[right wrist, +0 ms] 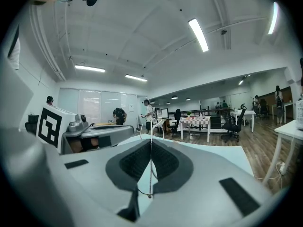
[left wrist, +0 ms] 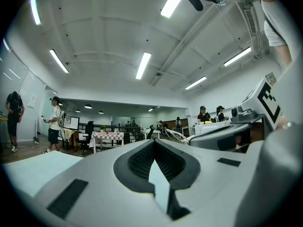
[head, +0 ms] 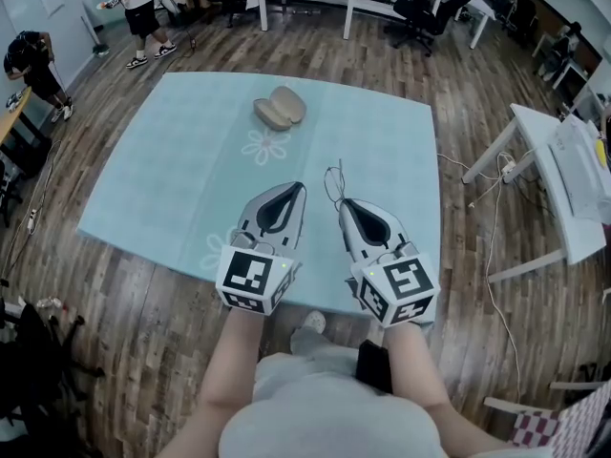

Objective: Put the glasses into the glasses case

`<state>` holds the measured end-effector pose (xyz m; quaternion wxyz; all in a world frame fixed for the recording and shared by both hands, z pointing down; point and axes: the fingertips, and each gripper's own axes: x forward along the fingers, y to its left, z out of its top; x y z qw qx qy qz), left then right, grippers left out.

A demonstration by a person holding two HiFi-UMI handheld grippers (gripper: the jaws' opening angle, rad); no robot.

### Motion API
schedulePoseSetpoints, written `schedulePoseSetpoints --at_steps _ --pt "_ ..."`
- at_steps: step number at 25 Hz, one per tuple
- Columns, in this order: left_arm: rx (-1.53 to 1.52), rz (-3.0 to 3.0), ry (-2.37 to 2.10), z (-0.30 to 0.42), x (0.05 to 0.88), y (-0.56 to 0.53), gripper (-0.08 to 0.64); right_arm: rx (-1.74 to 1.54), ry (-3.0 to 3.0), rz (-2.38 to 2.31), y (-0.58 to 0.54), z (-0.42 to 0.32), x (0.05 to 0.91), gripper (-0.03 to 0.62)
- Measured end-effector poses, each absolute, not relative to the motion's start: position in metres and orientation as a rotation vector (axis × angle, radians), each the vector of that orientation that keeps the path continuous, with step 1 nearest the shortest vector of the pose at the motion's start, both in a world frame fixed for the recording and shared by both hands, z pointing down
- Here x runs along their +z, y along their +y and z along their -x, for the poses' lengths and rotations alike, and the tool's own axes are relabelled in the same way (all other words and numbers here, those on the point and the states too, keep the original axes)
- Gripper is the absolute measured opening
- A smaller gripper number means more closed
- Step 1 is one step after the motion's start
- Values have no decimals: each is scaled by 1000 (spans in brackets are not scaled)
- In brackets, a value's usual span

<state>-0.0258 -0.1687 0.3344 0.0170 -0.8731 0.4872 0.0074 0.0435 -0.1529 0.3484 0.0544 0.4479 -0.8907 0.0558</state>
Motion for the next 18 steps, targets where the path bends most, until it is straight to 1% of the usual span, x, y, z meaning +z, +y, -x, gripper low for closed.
schedulePoseSetpoints --at_steps 9,18 --pt "21 2703 1570 37 337 -223 8 186 -2705 -1323 -210 -37 350 11" --pt "11 2666 1633 49 341 -249 8 201 -2735 -1281 -237 -32 354 11"
